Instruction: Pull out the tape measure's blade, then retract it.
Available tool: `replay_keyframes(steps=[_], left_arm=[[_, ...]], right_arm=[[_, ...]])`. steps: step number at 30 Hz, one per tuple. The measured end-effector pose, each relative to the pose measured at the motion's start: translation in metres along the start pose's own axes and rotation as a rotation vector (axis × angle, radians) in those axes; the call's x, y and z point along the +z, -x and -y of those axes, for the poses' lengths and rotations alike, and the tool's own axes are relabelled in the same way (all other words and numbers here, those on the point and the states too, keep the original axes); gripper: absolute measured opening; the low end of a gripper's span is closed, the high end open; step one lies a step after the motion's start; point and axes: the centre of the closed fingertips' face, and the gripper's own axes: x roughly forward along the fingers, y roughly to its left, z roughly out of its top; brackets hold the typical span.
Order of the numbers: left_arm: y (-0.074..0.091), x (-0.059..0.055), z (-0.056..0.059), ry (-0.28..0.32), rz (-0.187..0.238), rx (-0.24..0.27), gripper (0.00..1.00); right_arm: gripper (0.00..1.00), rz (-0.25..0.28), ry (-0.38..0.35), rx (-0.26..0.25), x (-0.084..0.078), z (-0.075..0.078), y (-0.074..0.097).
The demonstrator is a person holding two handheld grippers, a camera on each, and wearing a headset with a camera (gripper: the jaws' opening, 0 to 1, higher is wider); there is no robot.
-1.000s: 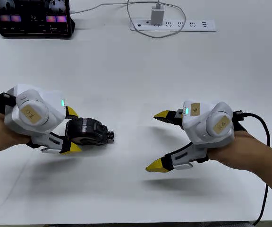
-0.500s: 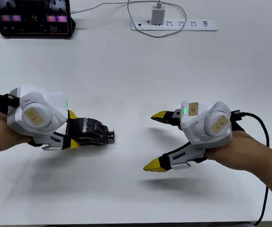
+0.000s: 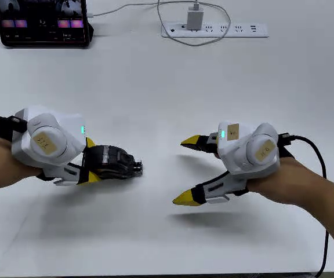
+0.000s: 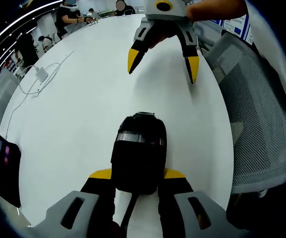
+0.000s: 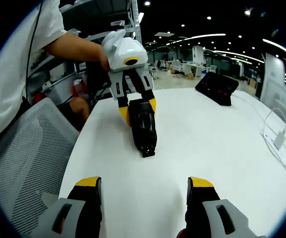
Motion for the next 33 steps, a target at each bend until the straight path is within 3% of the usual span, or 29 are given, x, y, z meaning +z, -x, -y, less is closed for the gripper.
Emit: replay_keyframes(steps=[9,22,33], left_arm=[[0.000,0.000,-0.001,0.003,0.005,0.011,0.28],[-0.001,0.000,-0.002,0.005,-0.001,0.010,0.27],[-0.002,0.000,-0.001,0.006,-0.005,0.005,0.27]], right_arm=[[0.59,0.027,0.026,-0.006,0.012,0.008,-0.015],[0.47,0.014,0.049,0.014,0.010,0.009,-0.030],[0.35,0.035,0.071,0.041,0.018,0.008,-0.048]])
